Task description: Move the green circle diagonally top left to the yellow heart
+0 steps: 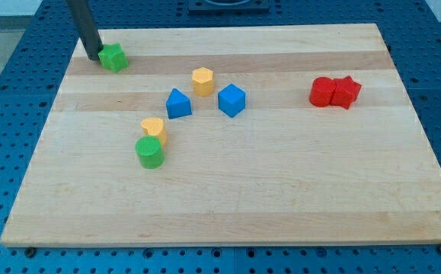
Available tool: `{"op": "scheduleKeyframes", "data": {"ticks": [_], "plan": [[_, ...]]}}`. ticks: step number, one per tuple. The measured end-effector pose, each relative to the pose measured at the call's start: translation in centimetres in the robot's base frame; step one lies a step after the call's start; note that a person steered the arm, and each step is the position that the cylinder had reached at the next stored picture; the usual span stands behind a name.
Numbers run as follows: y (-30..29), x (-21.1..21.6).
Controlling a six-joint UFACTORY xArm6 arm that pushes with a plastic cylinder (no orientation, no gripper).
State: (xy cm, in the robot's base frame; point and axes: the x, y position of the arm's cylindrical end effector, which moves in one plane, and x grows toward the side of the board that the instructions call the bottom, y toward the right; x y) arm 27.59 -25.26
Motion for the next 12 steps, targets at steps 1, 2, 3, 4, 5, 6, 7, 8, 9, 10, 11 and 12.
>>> {"op": "scheduleKeyframes", "data": {"ticks": [1, 2, 3, 4, 5, 6, 7, 8, 9, 10, 11, 12], "plan": [[-1.0, 5.3], [-1.0, 11.1], [-0.5, 16.7], [0.9, 21.7], [4.6, 26.4], [11.8, 27.1], [14.0, 26.6], [14.4, 26.6], [16.2, 26.6], [16.2, 26.1], [15.4, 24.1], [13.1, 21.6]]}}
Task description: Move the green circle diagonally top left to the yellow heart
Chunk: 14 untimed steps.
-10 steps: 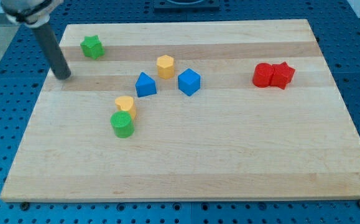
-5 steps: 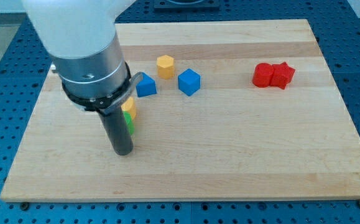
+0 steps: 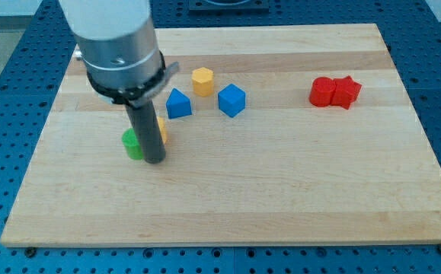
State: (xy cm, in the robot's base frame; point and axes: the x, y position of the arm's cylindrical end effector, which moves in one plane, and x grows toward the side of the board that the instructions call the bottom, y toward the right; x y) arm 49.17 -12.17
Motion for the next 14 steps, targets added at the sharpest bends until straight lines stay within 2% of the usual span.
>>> {"op": "scheduleKeyframes", "data": {"ticks": [3, 5, 6, 7, 8, 9, 13, 14], "plan": [[-6.1, -8.6], [-1.7, -2.0], [-1.5, 0.9], [-6.6, 0.6], [-9.3, 0.2], [-9.2, -0.4], [-8.0, -13.9], [-8.0, -16.0]]}}
